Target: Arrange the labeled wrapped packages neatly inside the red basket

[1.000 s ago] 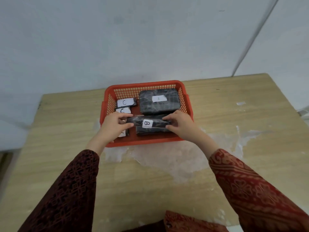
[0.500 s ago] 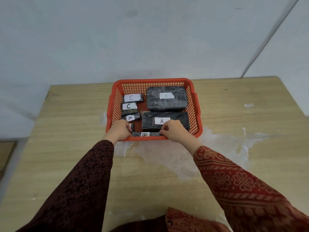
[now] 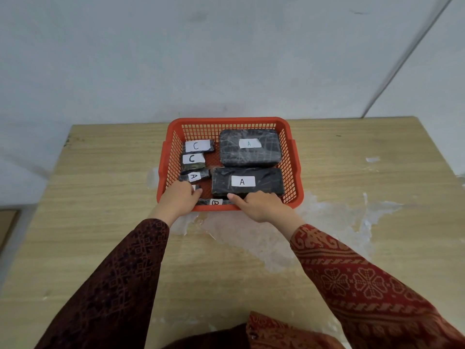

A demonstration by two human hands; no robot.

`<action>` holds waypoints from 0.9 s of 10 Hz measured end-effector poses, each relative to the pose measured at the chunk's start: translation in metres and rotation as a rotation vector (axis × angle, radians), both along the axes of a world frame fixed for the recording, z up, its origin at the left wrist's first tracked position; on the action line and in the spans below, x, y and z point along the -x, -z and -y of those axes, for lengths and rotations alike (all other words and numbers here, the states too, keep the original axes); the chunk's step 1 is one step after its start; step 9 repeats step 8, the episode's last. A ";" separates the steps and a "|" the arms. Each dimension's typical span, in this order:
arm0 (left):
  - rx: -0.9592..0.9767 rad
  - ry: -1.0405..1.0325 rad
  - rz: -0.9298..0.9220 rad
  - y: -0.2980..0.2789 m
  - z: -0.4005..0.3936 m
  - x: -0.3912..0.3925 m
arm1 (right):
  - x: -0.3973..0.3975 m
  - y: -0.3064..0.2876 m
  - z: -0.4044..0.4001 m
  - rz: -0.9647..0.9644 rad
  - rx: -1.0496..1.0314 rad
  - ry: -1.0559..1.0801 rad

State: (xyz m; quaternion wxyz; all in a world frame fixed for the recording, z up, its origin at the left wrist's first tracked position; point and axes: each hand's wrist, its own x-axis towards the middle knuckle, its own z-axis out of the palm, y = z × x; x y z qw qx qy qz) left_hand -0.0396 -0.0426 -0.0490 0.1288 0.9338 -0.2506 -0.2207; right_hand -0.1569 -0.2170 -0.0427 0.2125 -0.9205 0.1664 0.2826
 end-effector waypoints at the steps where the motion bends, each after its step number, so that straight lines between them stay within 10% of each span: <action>1: 0.069 0.119 0.028 -0.003 -0.008 0.016 | 0.006 0.002 -0.001 0.055 0.074 -0.068; 6: 0.109 0.105 -0.076 -0.001 -0.011 0.019 | -0.012 -0.004 0.001 -0.060 0.006 -0.089; 9: 0.173 0.058 0.037 -0.028 -0.006 0.005 | -0.011 -0.036 0.019 0.286 0.081 -0.070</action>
